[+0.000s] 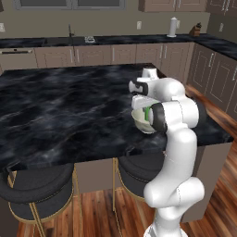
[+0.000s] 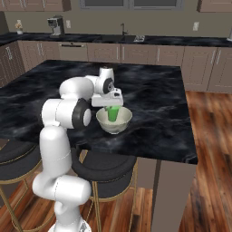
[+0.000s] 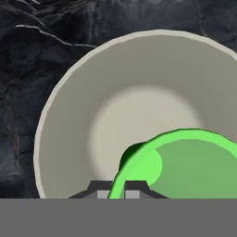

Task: Place the cup inside the bowl on the dining table and move the bowl to any counter.

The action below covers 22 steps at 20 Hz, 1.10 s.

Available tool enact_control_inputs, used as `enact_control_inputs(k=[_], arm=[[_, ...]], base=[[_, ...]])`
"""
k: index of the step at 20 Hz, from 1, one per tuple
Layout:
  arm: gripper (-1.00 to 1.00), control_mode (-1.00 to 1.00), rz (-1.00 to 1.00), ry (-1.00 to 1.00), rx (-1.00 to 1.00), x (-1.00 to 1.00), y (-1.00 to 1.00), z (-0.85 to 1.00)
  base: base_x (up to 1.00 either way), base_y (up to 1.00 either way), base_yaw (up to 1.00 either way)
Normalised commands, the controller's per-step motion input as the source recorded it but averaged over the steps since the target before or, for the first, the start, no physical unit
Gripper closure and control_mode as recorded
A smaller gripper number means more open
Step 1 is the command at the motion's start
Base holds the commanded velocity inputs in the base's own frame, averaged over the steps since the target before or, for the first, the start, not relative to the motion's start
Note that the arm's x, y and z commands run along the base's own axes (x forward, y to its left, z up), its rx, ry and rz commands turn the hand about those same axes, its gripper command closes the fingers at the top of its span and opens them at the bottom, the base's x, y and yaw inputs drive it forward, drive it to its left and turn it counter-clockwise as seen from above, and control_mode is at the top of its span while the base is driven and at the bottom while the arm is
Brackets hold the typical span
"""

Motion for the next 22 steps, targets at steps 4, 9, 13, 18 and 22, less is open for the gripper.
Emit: enact_control_inputs(k=[4, 9, 13, 18, 22], arm=[[1.00, -1.00, 0.00, 0.00, 0.00, 0.00, 0.00, -0.17], [1.00, -1.00, 0.00, 0.00, 0.00, 0.00, 0.00, -0.19], [1.00, -1.00, 0.00, 0.00, 0.00, 0.00, 0.00, -0.19], [1.00, -1.00, 0.00, 0.00, 0.00, 0.00, 0.00, -0.17], [1.00, -1.00, 0.00, 0.00, 0.00, 0.00, 0.00, -0.11]], base=[[0.00, 0.00, 0.00], [0.00, 0.00, 0.00], [0.00, 0.00, 0.00], [0.00, 0.00, 0.00], [0.00, 0.00, 0.00]])
